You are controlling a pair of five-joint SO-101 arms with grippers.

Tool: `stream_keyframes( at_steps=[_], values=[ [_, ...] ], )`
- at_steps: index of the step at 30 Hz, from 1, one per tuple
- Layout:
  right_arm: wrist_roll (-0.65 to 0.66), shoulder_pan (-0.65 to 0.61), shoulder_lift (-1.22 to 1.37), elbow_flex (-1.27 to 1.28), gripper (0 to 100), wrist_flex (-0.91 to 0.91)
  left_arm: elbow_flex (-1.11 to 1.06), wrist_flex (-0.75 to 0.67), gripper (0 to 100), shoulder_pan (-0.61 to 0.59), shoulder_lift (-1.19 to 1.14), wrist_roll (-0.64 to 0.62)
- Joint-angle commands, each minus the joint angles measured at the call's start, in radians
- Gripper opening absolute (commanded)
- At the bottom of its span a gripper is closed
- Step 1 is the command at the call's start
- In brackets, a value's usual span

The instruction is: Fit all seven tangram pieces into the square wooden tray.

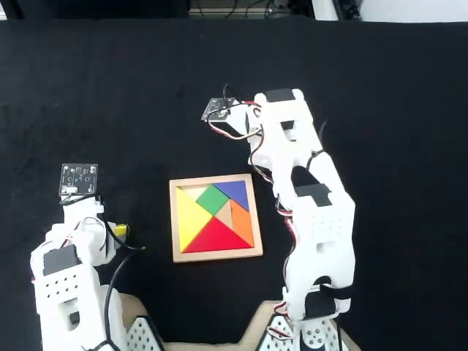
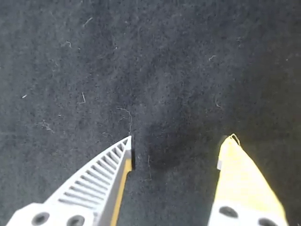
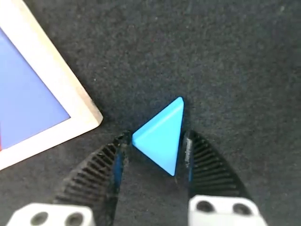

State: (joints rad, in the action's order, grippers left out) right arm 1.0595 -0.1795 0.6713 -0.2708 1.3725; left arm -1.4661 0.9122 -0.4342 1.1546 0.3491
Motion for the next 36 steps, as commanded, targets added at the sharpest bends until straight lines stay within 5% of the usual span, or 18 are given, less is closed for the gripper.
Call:
stream_keyframes(
  at_steps=[1,9,22,29,36],
  values=[
    [0.012,-0.026,0.007,-0.019,7.7,0.006,0.002,-0.005,29,0.005,0.011,0.009],
    [0.012,-0.026,0.008,-0.213,1.2,0.172,0.002,-0.005,29,0.005,0.011,0.009],
    [0.008,-0.023,0.015,-0.229,1.6,0.173,0.002,-0.005,29,0.004,0.011,0.009],
    [0.006,-0.018,0.016,-0.226,26.3,0.181,0.002,-0.005,29,0.004,0.011,0.009],
    [0.009,-0.081,0.015,-0.228,28.5,0.175,0.002,-0.005,29,0.004,0.011,0.009]
  ],
)
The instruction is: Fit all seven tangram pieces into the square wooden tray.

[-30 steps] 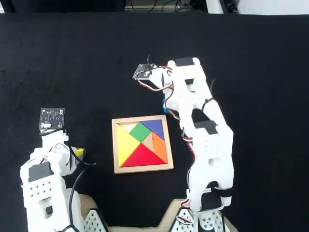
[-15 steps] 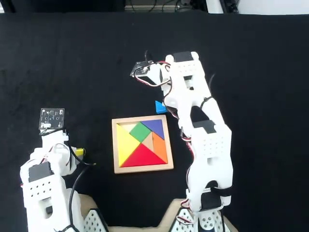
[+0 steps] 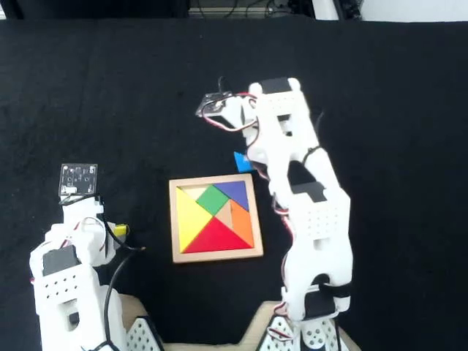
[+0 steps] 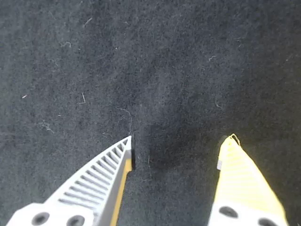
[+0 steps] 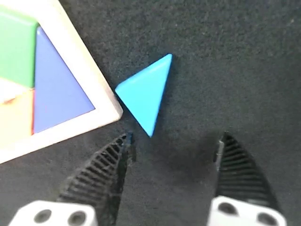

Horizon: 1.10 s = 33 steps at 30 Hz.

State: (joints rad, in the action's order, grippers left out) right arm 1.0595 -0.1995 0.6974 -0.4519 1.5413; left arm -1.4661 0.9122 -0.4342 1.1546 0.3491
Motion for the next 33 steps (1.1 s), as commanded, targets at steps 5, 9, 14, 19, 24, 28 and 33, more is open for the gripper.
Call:
stream_keyframes(
  at_steps=[5,9,14,19,24,28,33],
  values=[
    [0.006,-0.106,0.03,-0.076,28.5,-0.009,0.002,-0.005,29,0.004,0.011,0.009],
    [0.006,-0.109,0.077,-0.113,28.5,-0.015,0.002,-0.005,29,0.004,0.011,0.009],
    [0.006,-0.104,0.125,-0.162,28.5,-0.014,0.002,-0.005,29,0.004,0.011,0.009],
    [0.005,-0.104,0.142,-0.199,28.5,-0.008,0.002,-0.005,29,0.004,0.011,0.009],
    [0.005,-0.106,0.127,-0.199,22.8,0.034,0.002,-0.005,29,0.004,0.011,0.009],
    [-0.061,-0.107,0.085,-0.199,17.5,0.061,0.002,-0.005,29,0.004,0.011,0.009],
    [-0.305,-0.106,0.005,-0.202,31.9,0.051,0.002,-0.005,29,0.004,0.011,0.009]
  ],
)
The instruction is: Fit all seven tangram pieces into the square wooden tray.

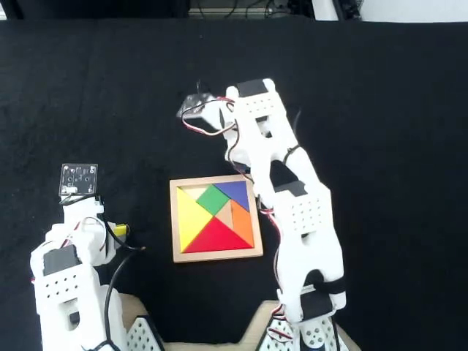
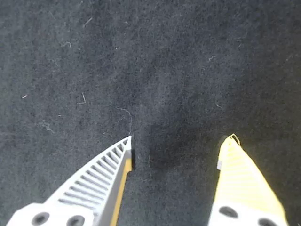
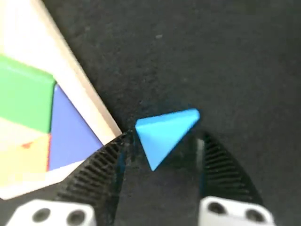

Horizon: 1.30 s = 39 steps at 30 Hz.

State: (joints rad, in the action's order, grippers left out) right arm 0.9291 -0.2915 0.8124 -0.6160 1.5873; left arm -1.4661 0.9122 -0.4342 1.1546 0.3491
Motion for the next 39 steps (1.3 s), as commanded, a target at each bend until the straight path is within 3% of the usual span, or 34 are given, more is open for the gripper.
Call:
stream_keyframes(
  at_steps=[1,5,14,24,39],
  values=[
    [-0.229,-0.011,-0.119,-0.047,35.3,0.002,0.002,-0.005,29,0.004,0.011,0.009],
    [-0.374,-0.006,-0.122,-0.054,37.9,-0.002,0.002,-0.005,29,0.004,0.011,0.009],
    [-0.511,-0.008,-0.019,-0.058,31.5,0.003,0.002,-0.005,29,0.004,0.011,0.009],
    [-0.531,-0.089,0.024,-0.059,31.5,0.017,0.002,-0.005,29,0.004,0.011,0.009],
    [-0.522,-0.032,0.025,-0.05,31.5,0.028,0.001,-0.005,29,0.004,0.011,0.009]
  ],
)
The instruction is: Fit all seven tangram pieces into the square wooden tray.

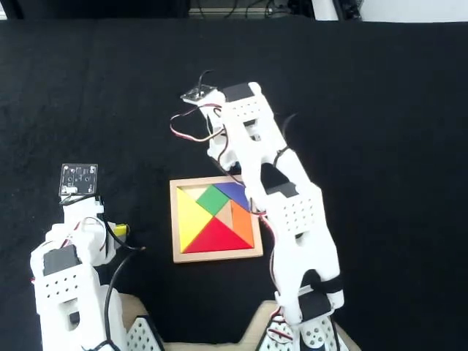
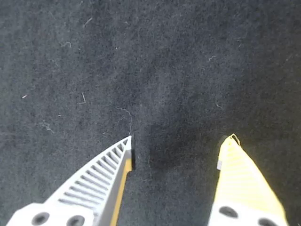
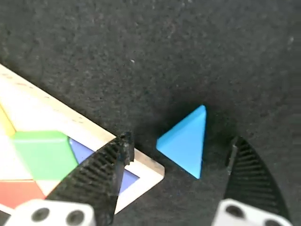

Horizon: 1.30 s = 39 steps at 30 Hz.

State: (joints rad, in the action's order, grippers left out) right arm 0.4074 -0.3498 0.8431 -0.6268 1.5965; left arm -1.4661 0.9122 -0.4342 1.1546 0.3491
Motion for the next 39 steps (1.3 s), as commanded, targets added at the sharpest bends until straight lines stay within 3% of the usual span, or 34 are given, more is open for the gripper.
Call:
stream_keyframes(
  at_steps=[1,10,16,28,35,39],
  values=[
    [0.002,0.026,-0.005,-0.039,31.5,0.029,0.001,-0.005,29,0.004,0.011,0.009],
    [0.068,0.029,-0.004,-0.031,31.5,0.031,0.001,-0.005,29,0.004,0.011,0.009],
    [0.069,0.029,0.039,0.015,31.5,-0.054,0.001,-0.005,29,0.004,0.011,0.009],
    [0.069,0.026,0.047,-0.012,31.4,-0.049,0.001,-0.005,29,0.004,0.011,0.009],
    [0.104,0.026,0.047,-0.012,17.7,-0.049,0.001,-0.005,29,0.004,0.011,0.009],
    [0.124,0.025,0.047,-0.012,21.1,-0.049,0.001,-0.005,29,0.004,0.011,0.009]
  ],
)
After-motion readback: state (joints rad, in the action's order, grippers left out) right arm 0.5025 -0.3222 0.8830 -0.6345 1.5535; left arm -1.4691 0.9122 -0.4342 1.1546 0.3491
